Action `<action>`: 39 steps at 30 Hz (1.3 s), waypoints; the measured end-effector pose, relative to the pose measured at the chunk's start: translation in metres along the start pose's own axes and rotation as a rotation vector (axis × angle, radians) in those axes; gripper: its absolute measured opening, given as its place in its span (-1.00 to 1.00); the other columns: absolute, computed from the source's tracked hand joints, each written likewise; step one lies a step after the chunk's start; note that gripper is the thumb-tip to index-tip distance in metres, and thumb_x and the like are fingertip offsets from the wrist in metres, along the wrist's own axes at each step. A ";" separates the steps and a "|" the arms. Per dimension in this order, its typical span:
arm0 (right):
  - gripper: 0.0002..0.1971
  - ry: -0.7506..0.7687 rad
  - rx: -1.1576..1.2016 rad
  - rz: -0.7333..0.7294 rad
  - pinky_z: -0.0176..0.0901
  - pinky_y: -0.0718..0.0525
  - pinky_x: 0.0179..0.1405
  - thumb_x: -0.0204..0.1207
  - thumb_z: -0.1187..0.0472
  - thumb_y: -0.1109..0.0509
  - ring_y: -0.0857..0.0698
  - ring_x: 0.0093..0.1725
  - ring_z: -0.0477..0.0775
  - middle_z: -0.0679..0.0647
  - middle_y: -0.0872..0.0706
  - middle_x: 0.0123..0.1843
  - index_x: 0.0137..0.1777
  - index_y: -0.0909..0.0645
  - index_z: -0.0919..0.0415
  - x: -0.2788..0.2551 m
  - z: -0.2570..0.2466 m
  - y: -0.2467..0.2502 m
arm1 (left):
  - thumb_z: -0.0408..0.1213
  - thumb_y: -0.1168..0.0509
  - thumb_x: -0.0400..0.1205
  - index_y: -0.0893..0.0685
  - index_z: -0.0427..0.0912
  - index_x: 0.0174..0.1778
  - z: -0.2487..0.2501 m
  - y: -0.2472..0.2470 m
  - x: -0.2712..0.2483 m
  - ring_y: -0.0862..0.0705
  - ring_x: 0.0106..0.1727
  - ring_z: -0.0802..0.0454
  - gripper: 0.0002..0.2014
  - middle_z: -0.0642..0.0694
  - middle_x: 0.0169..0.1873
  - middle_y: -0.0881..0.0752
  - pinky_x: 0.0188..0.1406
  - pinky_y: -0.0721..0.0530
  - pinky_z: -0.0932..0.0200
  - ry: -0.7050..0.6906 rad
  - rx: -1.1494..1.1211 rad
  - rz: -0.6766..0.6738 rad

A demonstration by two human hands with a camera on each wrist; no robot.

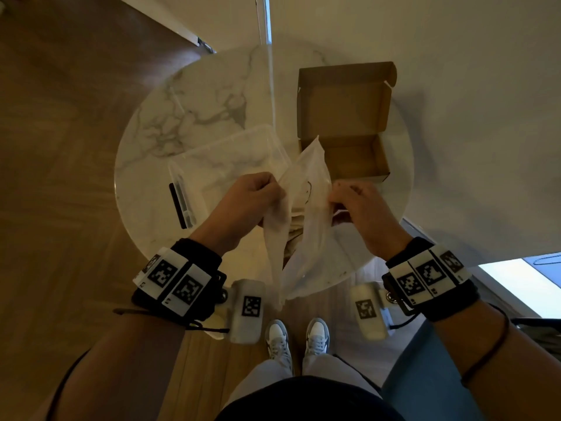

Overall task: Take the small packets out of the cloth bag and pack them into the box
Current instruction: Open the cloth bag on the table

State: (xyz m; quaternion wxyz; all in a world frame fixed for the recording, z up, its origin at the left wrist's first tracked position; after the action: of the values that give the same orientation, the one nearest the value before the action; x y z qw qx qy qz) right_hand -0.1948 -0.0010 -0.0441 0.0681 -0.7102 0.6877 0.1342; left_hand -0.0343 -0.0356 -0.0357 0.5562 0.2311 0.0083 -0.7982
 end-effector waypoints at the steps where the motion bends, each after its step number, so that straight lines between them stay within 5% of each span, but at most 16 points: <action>1: -0.75 -0.040 -0.031 -0.014 -0.09 -0.71 -0.23 0.61 0.21 -0.27 -0.69 -0.33 -0.06 -0.04 -0.69 -0.38 -0.32 -0.58 0.18 0.000 0.000 -0.001 | -0.35 -0.22 0.66 -0.48 -0.13 -0.44 -0.002 -0.002 -0.001 -0.60 -0.38 -0.04 -0.69 -0.08 -0.48 -0.58 -0.35 -0.63 0.08 0.009 -0.017 -0.021; 4: -0.75 -0.145 -0.085 -0.051 -0.04 -0.75 -0.12 0.60 0.11 -0.32 -0.76 -0.11 0.06 0.13 -0.76 -0.07 0.09 -0.62 0.30 0.002 0.002 -0.014 | -0.36 -0.24 0.66 -0.53 -0.19 -0.38 0.001 -0.024 -0.006 -0.67 -0.33 -0.02 -0.74 -0.16 -0.38 -0.64 -0.31 -0.70 0.13 0.006 -0.017 -0.143; 8: -0.75 -0.287 0.331 0.049 -0.12 -0.70 -0.13 0.68 0.27 -0.11 -0.71 -0.08 0.11 0.18 -0.73 -0.09 0.07 -0.61 0.36 0.008 0.016 -0.010 | -0.40 -0.20 0.63 -0.55 -0.25 -0.38 -0.001 -0.010 -0.006 -0.63 -0.41 0.04 -0.76 -0.15 -0.44 -0.59 -0.38 -0.68 0.15 0.024 -0.030 -0.075; 12: -0.66 -0.433 0.692 0.132 0.00 -0.71 0.06 0.72 0.27 -0.06 -0.72 0.07 0.19 0.27 -0.73 0.12 0.32 -0.55 0.40 0.010 0.035 0.000 | -0.40 -0.19 0.61 -0.59 -0.30 -0.29 -0.012 0.020 -0.004 -0.66 -0.38 -0.07 -0.83 -0.23 -0.41 -0.59 -0.45 -0.67 0.13 0.076 -0.050 0.035; 17: -0.68 -0.486 0.583 0.045 0.02 -0.72 0.04 0.72 0.11 -0.14 -0.74 -0.04 0.13 0.18 -0.77 0.02 0.18 -0.64 0.29 0.016 0.037 -0.025 | -0.02 -0.44 0.52 -0.62 -0.11 -0.03 -0.011 -0.002 0.001 -0.73 -0.12 0.01 -0.73 -0.04 -0.12 -0.73 -0.15 -0.75 0.02 0.030 0.270 0.026; 19: -0.63 -0.481 0.523 -0.012 -0.04 -0.77 -0.05 0.70 0.03 -0.18 -0.77 -0.06 0.10 0.16 -0.78 0.05 0.26 -0.64 0.27 0.019 0.036 -0.032 | -0.14 -0.37 0.59 -0.67 -0.18 0.04 -0.011 -0.021 0.003 -0.72 -0.03 -0.12 -0.79 -0.12 -0.06 -0.75 -0.07 -0.68 0.00 0.006 0.418 -0.064; 21: -0.57 -0.488 0.478 -0.049 -0.08 -0.79 -0.08 0.66 -0.03 -0.23 -0.78 -0.04 0.12 0.19 -0.78 0.11 0.31 -0.63 0.27 0.021 0.040 -0.031 | -0.44 -0.26 0.61 -0.70 -0.31 -0.13 -0.022 -0.014 0.007 -0.74 -0.07 -0.25 -0.89 -0.26 -0.17 -0.76 -0.15 -0.70 0.00 0.098 0.160 -0.033; 23: -0.53 -0.497 0.446 -0.131 -0.10 -0.69 -0.03 0.57 -0.10 -0.34 -0.74 0.00 0.23 0.31 -0.74 0.13 0.29 -0.66 0.26 0.019 0.042 -0.025 | -0.59 -0.13 0.58 -0.65 -0.34 -0.23 -0.039 -0.001 0.007 -0.75 -0.21 -0.18 -0.79 -0.26 -0.32 -0.77 -0.31 -0.75 0.09 0.236 -0.221 0.034; 24: -0.53 -0.489 0.420 -0.184 -0.18 -0.54 -0.14 0.50 -0.15 -0.41 -0.69 -0.12 0.26 0.36 -0.71 0.01 0.18 -0.71 0.23 0.019 0.044 -0.021 | -0.58 -0.09 0.59 -0.63 -0.31 -0.27 -0.047 0.005 0.007 -0.74 -0.28 -0.14 -0.75 -0.21 -0.39 -0.76 -0.35 -0.74 0.09 0.270 -0.333 0.077; 26: -0.63 -0.426 0.292 -0.275 -0.17 -0.13 -0.35 0.39 -0.19 -0.48 -0.48 -0.46 0.05 0.15 -0.60 -0.37 -0.14 -0.72 0.14 0.017 0.042 -0.014 | -0.49 -0.09 0.64 -0.60 -0.22 -0.37 -0.062 0.013 0.006 -0.65 -0.39 -0.06 -0.70 -0.10 -0.55 -0.69 -0.40 -0.62 0.13 0.302 -0.402 0.153; 30: -0.73 -0.277 -0.288 -0.094 -0.33 -0.41 -0.46 0.44 -0.03 -0.50 -0.46 -0.41 -0.06 0.05 -0.54 -0.39 -0.28 -0.63 0.16 0.018 0.035 0.008 | -0.35 -0.15 0.66 -0.67 -0.17 -0.26 -0.079 -0.002 0.005 -0.56 -0.44 0.03 -0.76 -0.04 -0.49 -0.66 -0.55 -0.51 0.30 0.360 -0.474 0.175; 32: -0.71 -0.235 -0.342 -0.006 -0.46 -0.41 -0.53 0.56 0.06 -0.40 -0.47 -0.47 -0.11 -0.01 -0.51 -0.45 -0.36 -0.58 0.16 0.019 0.033 0.009 | -0.15 -0.27 0.66 -0.76 -0.14 -0.10 -0.075 -0.015 0.004 -0.69 -0.42 0.06 -0.80 -0.05 -0.36 -0.78 -0.49 -0.59 0.27 0.366 -0.455 0.066; 36: -0.74 -0.360 0.072 0.112 -0.16 -0.63 -0.12 0.64 0.12 -0.27 -0.70 -0.14 0.03 0.15 -0.72 -0.16 -0.14 -0.70 0.25 0.024 0.048 0.006 | -0.11 -0.36 0.63 -0.77 -0.21 0.02 -0.066 -0.025 0.010 -0.77 -0.29 0.12 -0.76 -0.07 -0.21 -0.82 -0.39 -0.63 0.28 0.263 -0.186 -0.107; 39: -0.77 -0.530 0.314 0.178 -0.10 -0.71 -0.15 0.64 0.05 -0.29 -0.72 -0.13 0.08 0.14 -0.76 -0.12 -0.07 -0.67 0.20 0.029 0.072 0.000 | -0.20 -0.34 0.66 -0.76 -0.25 -0.15 -0.076 -0.017 0.013 -0.72 -0.38 0.12 -0.80 -0.10 -0.30 -0.77 -0.42 -0.62 0.30 0.286 -0.134 -0.048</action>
State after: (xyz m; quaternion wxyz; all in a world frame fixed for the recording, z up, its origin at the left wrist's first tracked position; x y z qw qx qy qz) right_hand -0.2010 -0.0084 -0.1210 0.3415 -0.5683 0.7179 0.2121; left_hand -0.0263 -0.0201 -0.1123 0.5441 0.3047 0.1463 -0.7679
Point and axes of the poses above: each hand's wrist, its own x-axis towards the middle knuckle, its own y-axis out of the back of the hand, z = x × y, the point moved 9 cm from there along x, towards the middle knuckle
